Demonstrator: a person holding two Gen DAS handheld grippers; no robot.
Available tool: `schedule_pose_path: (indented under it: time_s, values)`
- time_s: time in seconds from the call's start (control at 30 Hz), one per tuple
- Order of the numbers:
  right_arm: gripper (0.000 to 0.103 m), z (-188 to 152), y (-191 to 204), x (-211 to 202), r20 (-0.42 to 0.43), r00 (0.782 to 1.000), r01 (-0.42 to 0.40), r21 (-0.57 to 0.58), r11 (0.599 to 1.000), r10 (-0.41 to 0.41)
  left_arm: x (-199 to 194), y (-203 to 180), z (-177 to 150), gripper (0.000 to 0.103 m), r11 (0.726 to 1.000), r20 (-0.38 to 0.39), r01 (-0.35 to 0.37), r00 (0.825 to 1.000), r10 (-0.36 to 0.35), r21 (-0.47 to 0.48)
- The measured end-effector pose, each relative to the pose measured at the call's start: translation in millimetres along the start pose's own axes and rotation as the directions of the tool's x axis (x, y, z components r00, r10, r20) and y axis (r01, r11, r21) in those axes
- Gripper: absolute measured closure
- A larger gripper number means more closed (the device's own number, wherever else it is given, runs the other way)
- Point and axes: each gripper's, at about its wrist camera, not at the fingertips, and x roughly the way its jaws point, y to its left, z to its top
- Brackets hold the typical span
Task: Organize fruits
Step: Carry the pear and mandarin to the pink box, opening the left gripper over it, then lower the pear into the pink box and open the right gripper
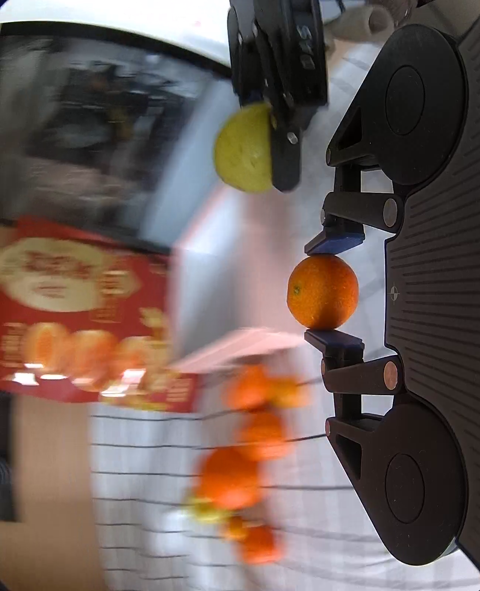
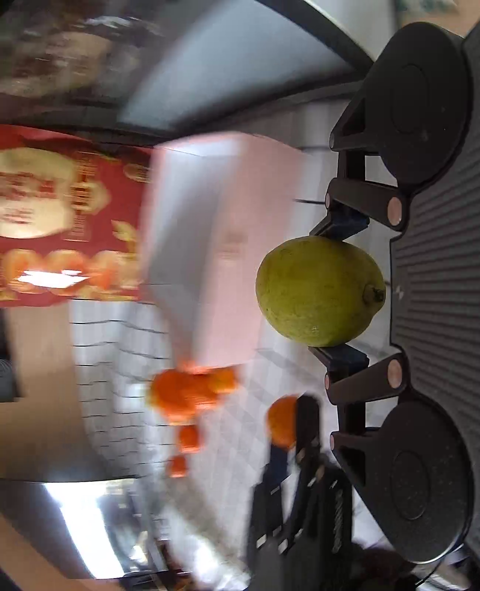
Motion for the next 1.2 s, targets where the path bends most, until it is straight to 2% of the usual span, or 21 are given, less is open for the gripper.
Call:
schedule_pose_path:
  time_s: [0.07,0.13,0.23,0.37,0.43,0.53,0.6,0.67,0.73,0.87,1.0,1.07,1.13,1.2]
  values:
    - [0.046,32.2,3.6,-20.3,0.082,0.996,0.025,-0.021,0.999,-0.023,-4.4,0.6,34.7,0.055,1.000,0.082,-0.024,0.996,0.025,-0.005]
    - [0.046,75.5,7.6,-41.0,0.168,0.983,0.075,-0.041,0.996,-0.067,-1.4,0.9,64.8,0.055,0.999,0.135,-0.053,0.989,0.053,0.000]
    - [0.046,127.2,9.1,-49.4,0.225,0.964,0.151,-0.038,0.988,-0.138,21.7,7.9,99.1,0.055,0.996,0.127,-0.059,0.990,0.066,-0.062]
    - [0.046,171.5,1.1,-32.1,0.227,0.945,0.241,0.010,0.970,-0.237,71.2,11.3,110.9,0.055,0.993,0.038,-0.016,0.999,0.021,-0.115]
    - [0.046,179.1,-8.9,-19.5,0.202,0.946,0.247,0.050,0.968,-0.252,100.8,4.9,105.4,0.055,0.994,-0.033,0.010,0.999,-0.014,-0.109]
    - [0.046,177.4,-23.2,-5.1,0.161,0.949,0.258,0.096,0.961,-0.271,133.6,-8.1,92.2,0.054,0.995,-0.121,0.049,0.991,-0.060,-0.089]
    - [0.046,172.1,-32.5,0.2,0.129,0.957,0.244,0.123,0.962,-0.259,152.9,-20.0,84.2,0.054,0.998,-0.187,0.039,0.981,-0.046,-0.041]
    - [0.046,166.0,-39.0,6.4,0.108,0.963,0.229,0.142,0.963,-0.245,167.5,-31.8,73.4,0.054,1.000,-0.256,0.002,0.967,0.005,0.029]
    - [0.046,158.7,-40.9,9.6,0.096,0.963,0.237,0.136,0.962,-0.251,175.4,-40.1,66.0,0.056,0.997,-0.287,-0.008,0.957,0.031,0.079]
    - [0.046,146.8,-44.4,16.8,0.067,0.967,0.235,0.125,0.964,-0.244,165.2,-34.3,67.1,0.055,0.999,-0.251,0.039,0.967,-0.032,0.023]
    - [0.046,138.1,-49.1,22.3,0.046,0.974,0.216,0.130,0.968,-0.224,127.2,-18.3,68.9,0.055,0.994,-0.136,0.105,0.985,-0.108,-0.032]
    - [0.046,134.8,-51.5,25.5,0.044,0.973,0.217,0.133,0.967,-0.225,100.3,-1.5,65.4,0.055,0.987,-0.064,0.140,0.987,-0.145,-0.074]
    - [0.046,133.9,-55.5,29.6,0.036,0.973,0.220,0.142,0.965,-0.227,74.4,20.7,57.9,0.055,0.982,0.000,0.148,0.989,-0.149,-0.114]
    - [0.046,133.2,-61.3,37.4,0.018,0.975,0.216,0.161,0.963,-0.222,51.1,46.3,48.9,0.056,0.984,0.050,0.103,0.994,-0.096,-0.148]
